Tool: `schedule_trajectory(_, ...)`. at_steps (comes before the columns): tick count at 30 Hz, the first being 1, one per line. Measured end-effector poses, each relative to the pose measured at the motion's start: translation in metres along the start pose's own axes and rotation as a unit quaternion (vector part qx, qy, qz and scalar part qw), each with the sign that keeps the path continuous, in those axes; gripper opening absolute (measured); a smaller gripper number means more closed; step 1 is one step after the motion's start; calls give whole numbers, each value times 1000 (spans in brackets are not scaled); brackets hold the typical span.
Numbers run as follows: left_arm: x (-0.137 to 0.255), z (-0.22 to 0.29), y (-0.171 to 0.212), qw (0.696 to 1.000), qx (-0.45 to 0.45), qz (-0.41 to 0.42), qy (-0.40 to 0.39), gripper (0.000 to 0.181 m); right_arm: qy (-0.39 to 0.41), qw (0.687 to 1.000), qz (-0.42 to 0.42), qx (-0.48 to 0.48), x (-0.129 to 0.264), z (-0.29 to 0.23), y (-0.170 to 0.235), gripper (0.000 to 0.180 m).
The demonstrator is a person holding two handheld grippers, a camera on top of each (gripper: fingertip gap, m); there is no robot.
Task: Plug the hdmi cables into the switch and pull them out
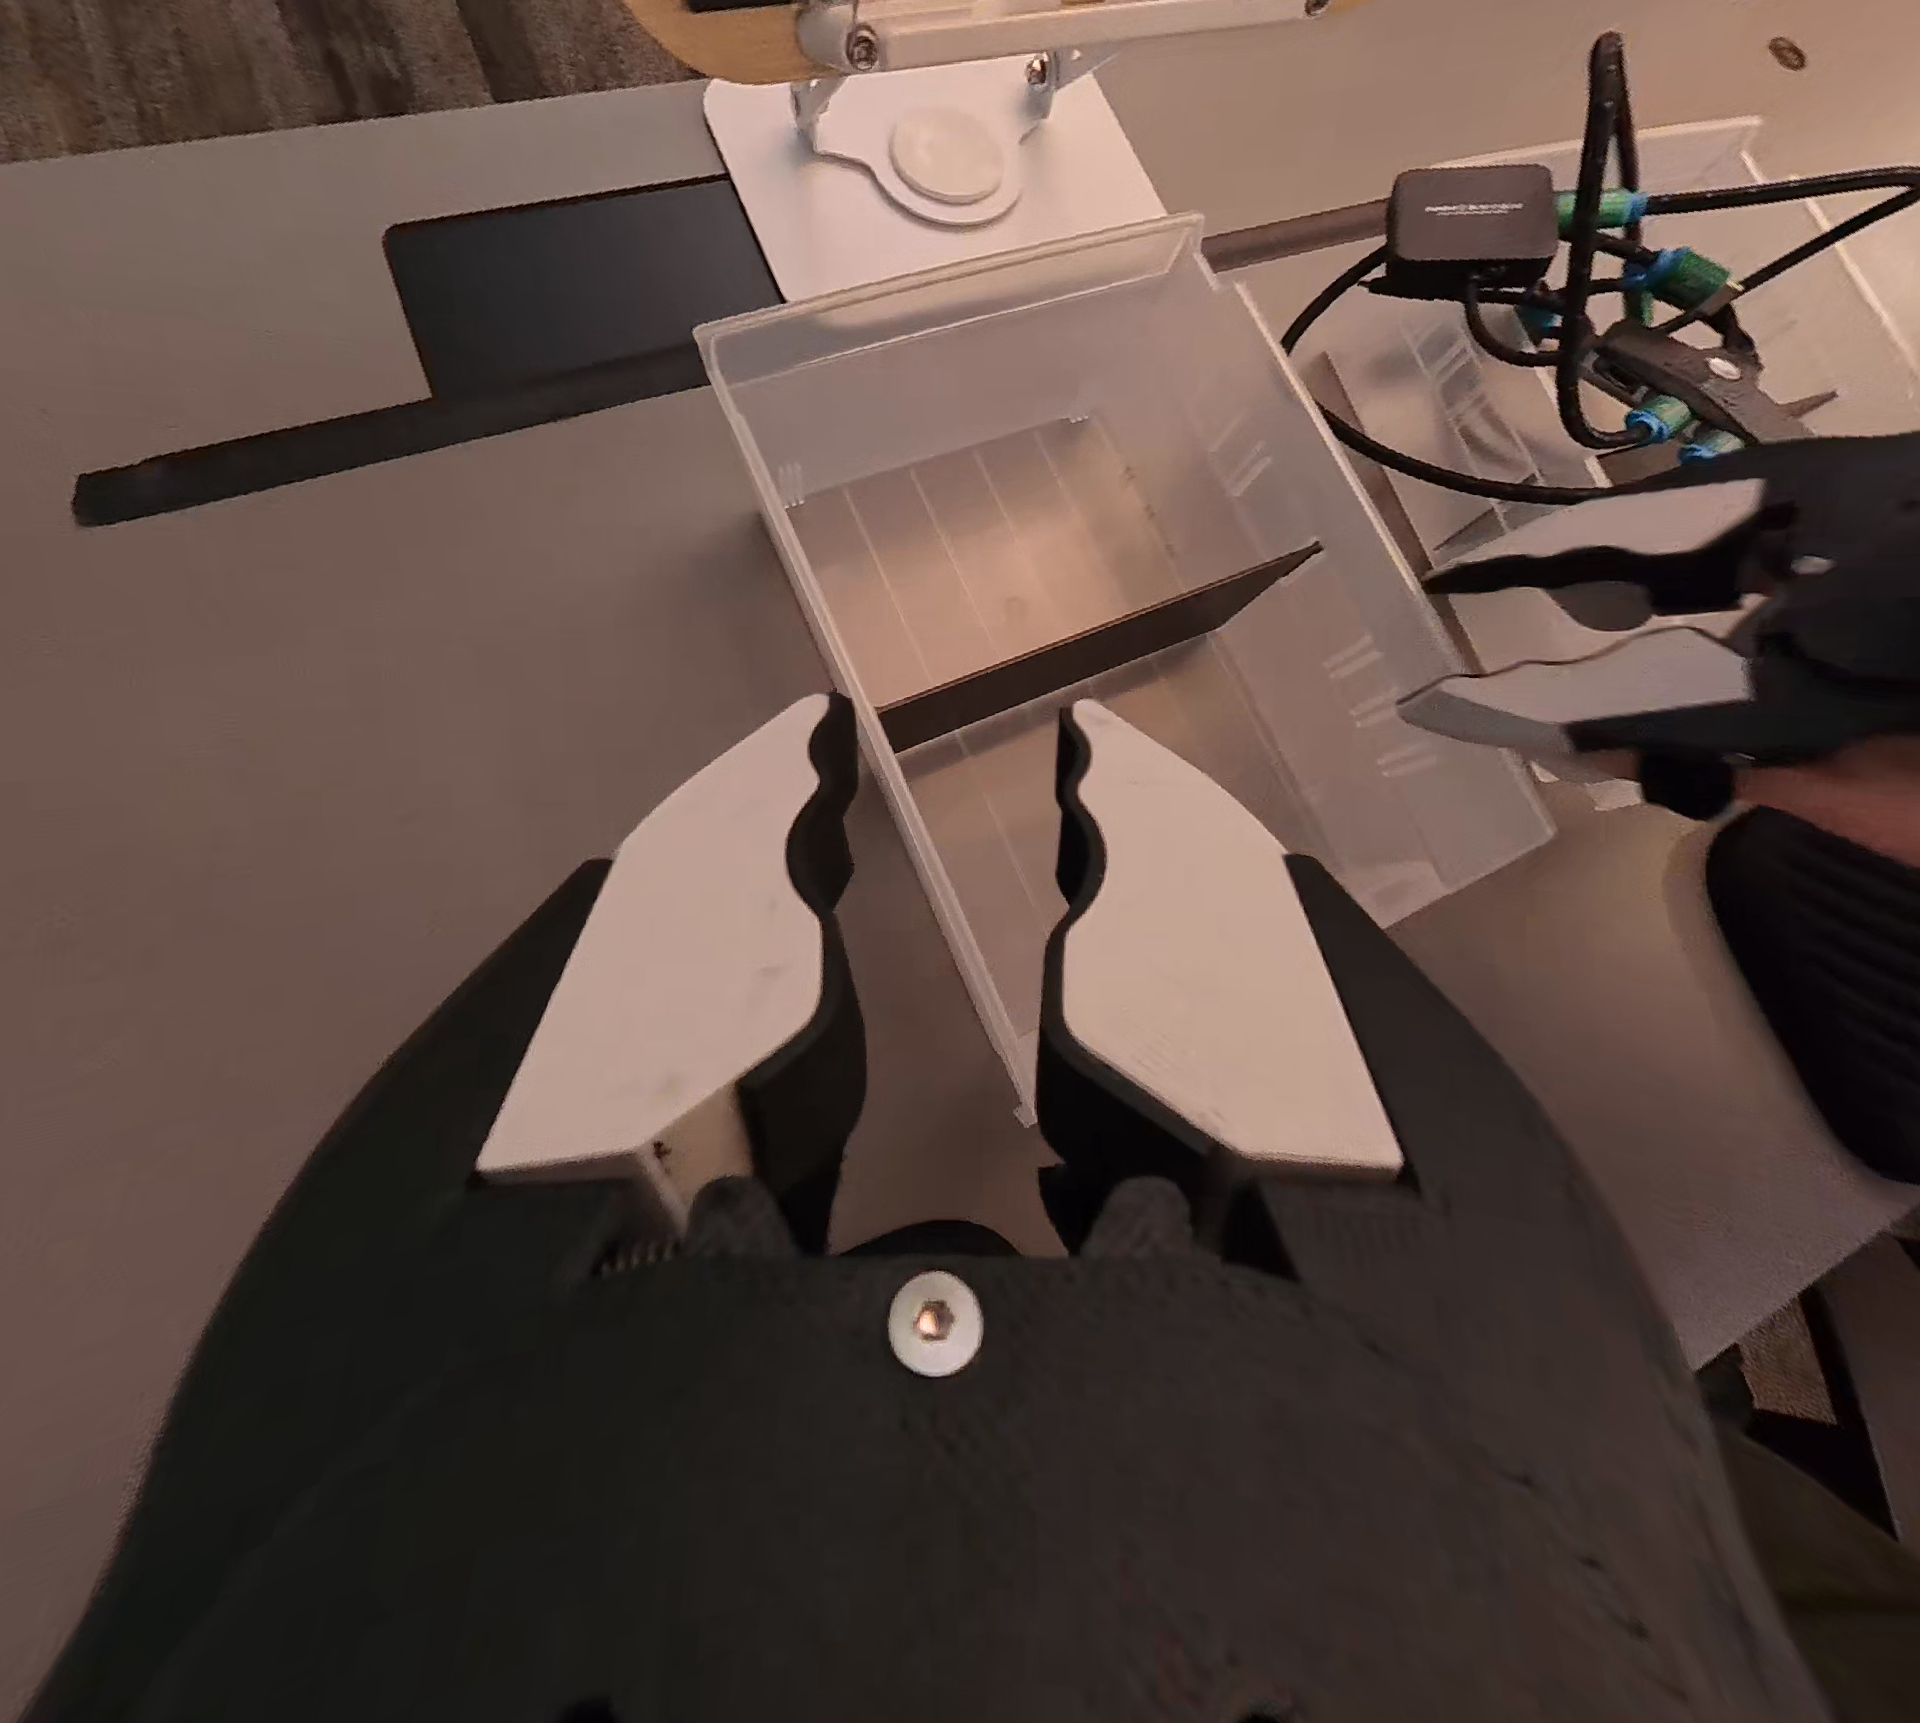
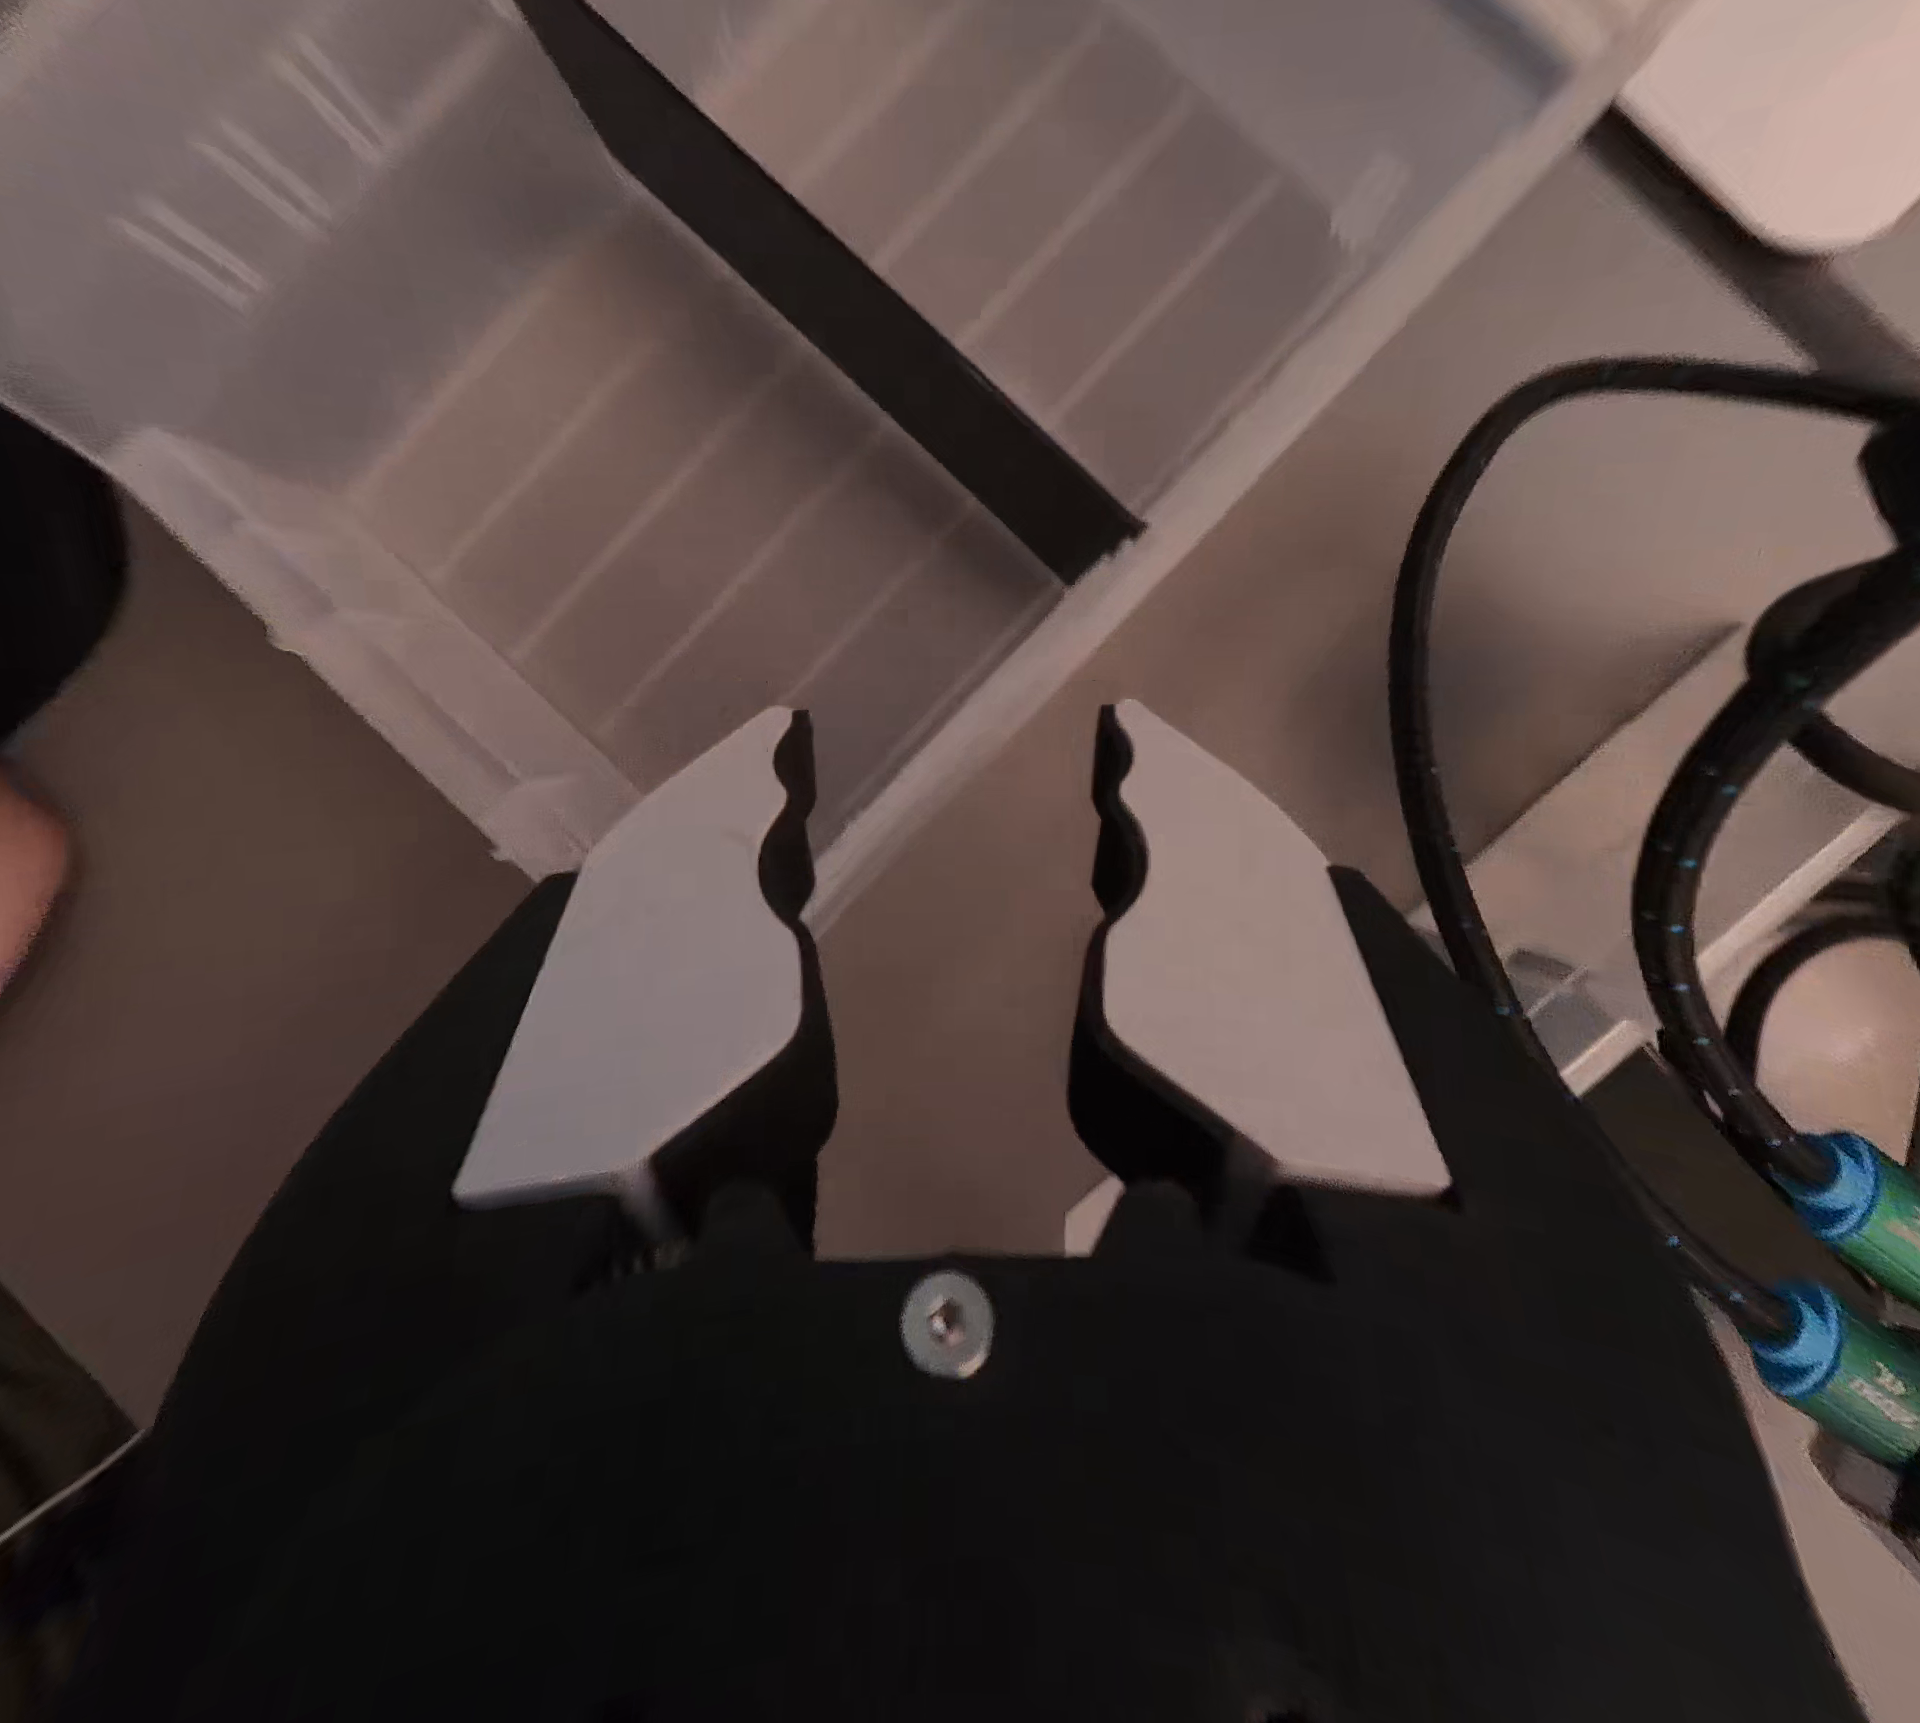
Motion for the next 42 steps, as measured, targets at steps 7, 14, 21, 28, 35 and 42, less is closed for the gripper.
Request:
schedule_trajectory(7,4,-2,0,999,4,18,37,35,-25,989,-122,-83,-34,9,-20,46)
schedule_trajectory(14,10,-4,1,997,2,34,69,35,23,973,-200,-112,-62,13,-19,44)
schedule_trajectory(21,13,-1,-1,995,-10,48,93,34,1,953,-239,-186,-76,19,-15,27)
schedule_trajectory(28,22,1,-2,992,-11,77,98,33,-30,943,-252,-214,-84,18,-21,5)
schedule_trajectory(35,77,13,9,974,15,206,91,40,-110,934,-280,-193,-73,-3,-65,4)
schedule_trajectory(42,167,41,50,882,20,466,63,88,-99,953,-254,-133,32,17,-128,4)
Point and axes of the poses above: each gripper's, where its closed fingertips meet, x back along the fingers, y out of its underside, z = x × y across the jaws, the point moved 10 cm from there along x, back along the fingers, and after that the axes turned 5 degrees about x, right-handed, at the moved point
